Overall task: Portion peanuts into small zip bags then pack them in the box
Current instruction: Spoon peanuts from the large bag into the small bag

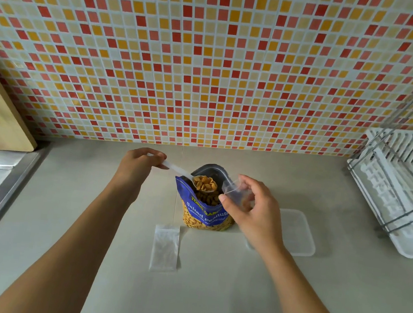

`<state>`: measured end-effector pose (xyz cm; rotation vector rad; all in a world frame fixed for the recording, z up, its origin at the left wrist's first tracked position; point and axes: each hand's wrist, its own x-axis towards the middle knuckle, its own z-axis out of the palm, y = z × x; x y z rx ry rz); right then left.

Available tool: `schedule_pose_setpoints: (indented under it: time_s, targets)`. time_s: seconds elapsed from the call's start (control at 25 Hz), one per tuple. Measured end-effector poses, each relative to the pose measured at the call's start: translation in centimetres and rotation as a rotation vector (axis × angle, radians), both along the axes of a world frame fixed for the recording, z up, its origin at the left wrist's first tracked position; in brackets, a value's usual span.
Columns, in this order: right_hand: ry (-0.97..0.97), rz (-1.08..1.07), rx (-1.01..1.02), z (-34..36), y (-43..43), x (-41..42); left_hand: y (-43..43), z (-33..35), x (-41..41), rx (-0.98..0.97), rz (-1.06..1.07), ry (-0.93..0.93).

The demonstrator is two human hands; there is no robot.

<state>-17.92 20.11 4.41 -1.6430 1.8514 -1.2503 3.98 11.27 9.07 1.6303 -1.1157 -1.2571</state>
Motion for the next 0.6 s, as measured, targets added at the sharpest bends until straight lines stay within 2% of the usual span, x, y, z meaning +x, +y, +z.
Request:
schedule_pose_setpoints:
  time_s: [0.16, 0.32, 0.44, 0.6]
  targets:
    - [0.157, -0.013, 0.015, 0.5, -0.3, 0.9, -0.4, 2.1, 0.7, -0.046, 0.058, 0.064]
    - [0.155, 0.011, 0.017, 0.7, -0.6, 1.6, -0.9, 4.3, 0.2, -0.062, 0.015, 0.036]
    - [0.134, 0.022, 0.014, 1.0, -0.8, 2.1, -1.1, 5.2, -1.0, -0.094, -0.055, -0.058]
    - [0.116, -0.005, 0.029, 1.2, -1.2, 2.3, -1.1, 6.6, -3.0, -0.256, -0.224, -0.246]
